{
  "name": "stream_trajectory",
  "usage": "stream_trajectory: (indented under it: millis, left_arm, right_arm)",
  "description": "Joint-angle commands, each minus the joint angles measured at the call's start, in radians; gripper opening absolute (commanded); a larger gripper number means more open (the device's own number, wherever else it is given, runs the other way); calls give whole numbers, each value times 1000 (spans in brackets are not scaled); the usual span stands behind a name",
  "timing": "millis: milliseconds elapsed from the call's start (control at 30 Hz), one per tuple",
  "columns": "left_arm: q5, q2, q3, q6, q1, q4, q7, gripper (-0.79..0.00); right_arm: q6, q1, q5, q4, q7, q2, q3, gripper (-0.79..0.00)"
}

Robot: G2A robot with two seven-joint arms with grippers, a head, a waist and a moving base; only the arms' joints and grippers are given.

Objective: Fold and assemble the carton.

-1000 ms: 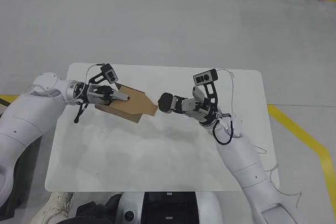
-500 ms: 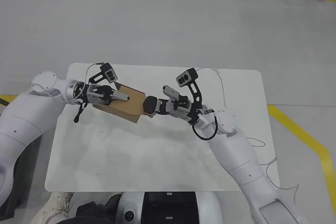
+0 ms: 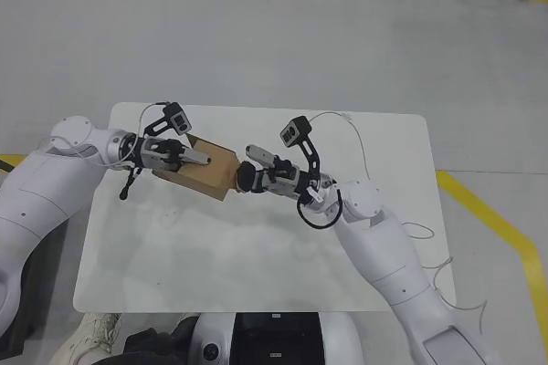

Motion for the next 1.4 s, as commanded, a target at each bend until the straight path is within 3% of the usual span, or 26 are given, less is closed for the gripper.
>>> stream_trajectory:
  millis: [0,1367]
  left_arm:
    - [6,0,1,-2,-2,0,0,-785]
    - [6,7,25,17,-12,-4,0,-785]
  right_arm:
    - [1,2,-6,-2,-2,-1,-9,0]
    - [60,-14,-121,-63,-75,10,-36,0]
